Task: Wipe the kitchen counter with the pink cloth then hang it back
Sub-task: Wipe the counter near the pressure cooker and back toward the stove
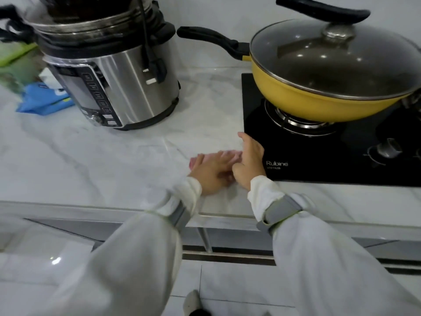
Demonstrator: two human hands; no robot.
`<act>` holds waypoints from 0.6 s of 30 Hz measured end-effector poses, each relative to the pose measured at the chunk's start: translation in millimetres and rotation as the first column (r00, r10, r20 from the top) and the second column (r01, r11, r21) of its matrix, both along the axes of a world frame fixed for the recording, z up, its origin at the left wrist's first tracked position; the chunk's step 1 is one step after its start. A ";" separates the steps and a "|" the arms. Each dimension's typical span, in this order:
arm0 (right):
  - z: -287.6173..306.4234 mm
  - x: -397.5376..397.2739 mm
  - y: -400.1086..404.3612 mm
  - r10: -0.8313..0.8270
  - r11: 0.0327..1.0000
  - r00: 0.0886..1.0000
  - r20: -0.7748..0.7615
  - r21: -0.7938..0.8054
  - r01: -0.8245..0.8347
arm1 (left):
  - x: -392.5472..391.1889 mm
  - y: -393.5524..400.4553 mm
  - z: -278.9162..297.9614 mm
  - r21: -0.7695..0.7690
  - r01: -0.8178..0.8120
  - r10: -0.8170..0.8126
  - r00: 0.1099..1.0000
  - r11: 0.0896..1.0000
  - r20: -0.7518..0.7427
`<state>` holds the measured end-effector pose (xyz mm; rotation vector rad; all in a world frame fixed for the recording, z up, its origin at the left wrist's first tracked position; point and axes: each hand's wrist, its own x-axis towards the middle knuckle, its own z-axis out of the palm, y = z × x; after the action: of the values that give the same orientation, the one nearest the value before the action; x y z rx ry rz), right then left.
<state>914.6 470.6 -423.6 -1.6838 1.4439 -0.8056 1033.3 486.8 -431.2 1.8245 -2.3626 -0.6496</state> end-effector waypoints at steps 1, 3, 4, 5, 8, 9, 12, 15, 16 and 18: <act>0.2 4.3 2.2 0.000 1.000 1.000 0.005 -0.018 0.000 | 6.2 17.1 -1.6 0.000 0.023 -0.023 0.999 1.000 -0.030; 1.3 12.4 3.3 0.006 0.999 1.000 -0.015 -0.053 -0.007 | 4.3 35.8 -6.2 -0.032 0.037 -0.039 0.997 0.999 -0.063; 0.8 22.8 6.3 0.010 0.998 0.999 -0.039 -0.062 -0.012 | 5.5 42.0 -7.9 -0.037 -0.001 0.000 0.999 0.999 -0.041; 0.6 27.9 6.1 0.000 0.997 0.997 -0.078 -0.075 -0.006 | 3.1 38.6 -9.2 -0.033 -0.068 0.068 0.998 0.997 -0.016; -4.6 52.3 10.7 0.051 0.989 0.974 -0.219 -0.127 -0.080 | 33.8 26.1 -12.4 -0.064 -0.315 0.320 0.942 0.947 0.103; -7.0 60.0 11.9 0.085 0.982 0.962 -0.260 -0.140 -0.125 | 56.9 21.5 -14.3 -0.068 -0.390 0.396 0.910 0.918 0.125; -11.6 79.0 17.4 0.172 0.965 0.916 -0.363 -0.124 -0.230 | 151.5 26.6 -18.7 -0.039 -0.642 0.639 0.752 0.766 0.162; -15.5 93.6 27.9 0.218 0.945 0.875 -0.433 -0.129 -0.299 | 241.9 60.7 -17.6 -0.045 -0.838 0.827 0.526 0.544 0.200; -17.3 99.2 31.5 0.232 0.936 0.862 -0.451 -0.136 -0.323 | 261.9 72.9 -14.5 -0.038 -0.887 0.875 0.445 0.459 0.190; -21.6 109.5 38.3 0.250 0.928 0.838 -0.485 -0.126 -0.349 | 276.8 87.6 -10.9 -0.005 -0.954 0.943 0.295 0.299 0.151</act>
<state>1024.1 508.9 -445.2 -2.3154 1.3700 -0.4006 1310.1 574.4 -442.2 2.8331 -0.7816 -0.4201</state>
